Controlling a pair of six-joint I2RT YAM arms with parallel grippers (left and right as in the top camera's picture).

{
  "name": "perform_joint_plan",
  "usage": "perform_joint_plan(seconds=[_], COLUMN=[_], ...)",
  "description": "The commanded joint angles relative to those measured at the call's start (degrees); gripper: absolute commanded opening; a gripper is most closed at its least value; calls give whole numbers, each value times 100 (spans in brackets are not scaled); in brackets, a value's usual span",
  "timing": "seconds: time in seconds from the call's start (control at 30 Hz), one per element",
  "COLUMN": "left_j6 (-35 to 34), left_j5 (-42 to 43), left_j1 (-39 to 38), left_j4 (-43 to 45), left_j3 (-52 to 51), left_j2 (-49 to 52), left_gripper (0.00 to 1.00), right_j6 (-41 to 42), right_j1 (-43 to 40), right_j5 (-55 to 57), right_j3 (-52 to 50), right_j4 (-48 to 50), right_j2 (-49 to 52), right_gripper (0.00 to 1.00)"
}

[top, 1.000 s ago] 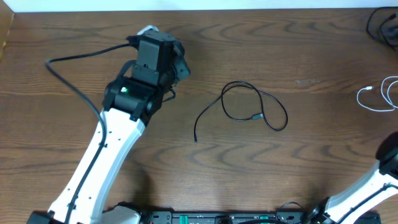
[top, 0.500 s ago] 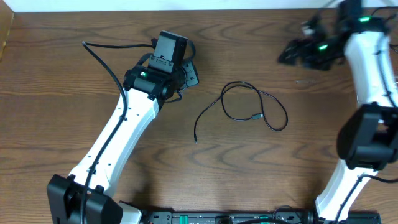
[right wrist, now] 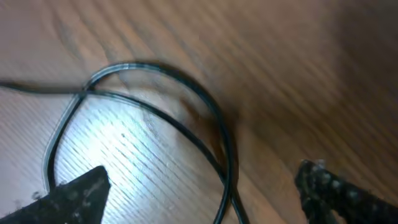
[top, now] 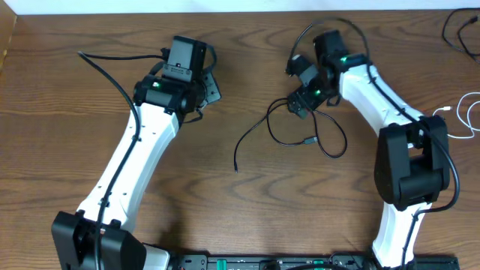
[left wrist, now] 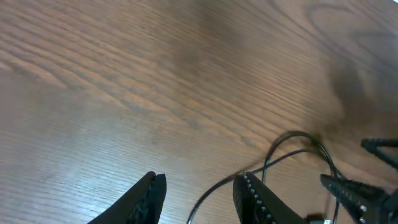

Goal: Untangle cables
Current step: 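Move right gripper down onto the black cable and grasp it, then carry black cable rightward with right gripper and drop it near white cable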

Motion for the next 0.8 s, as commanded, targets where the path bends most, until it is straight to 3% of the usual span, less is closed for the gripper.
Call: perform_joint_plan(seconds=[0.0, 0.57, 0.77], left_j6=[79, 76, 76], left_j5=[-111, -111, -111], left_j1=[105, 107, 107], left_j4=[-129, -245, -289], left_j3=[79, 79, 79], left_j2=[-118, -116, -116], left_gripper=[41, 41, 41], right_j6=[-518, -361, -175], right_j1=[127, 127, 131], right_j5=[79, 52, 55], right_j3=[-361, -1126, -1386], right_j4=[238, 1198, 1443], right_j2=[-22, -13, -9], right_gripper=[82, 50, 33])
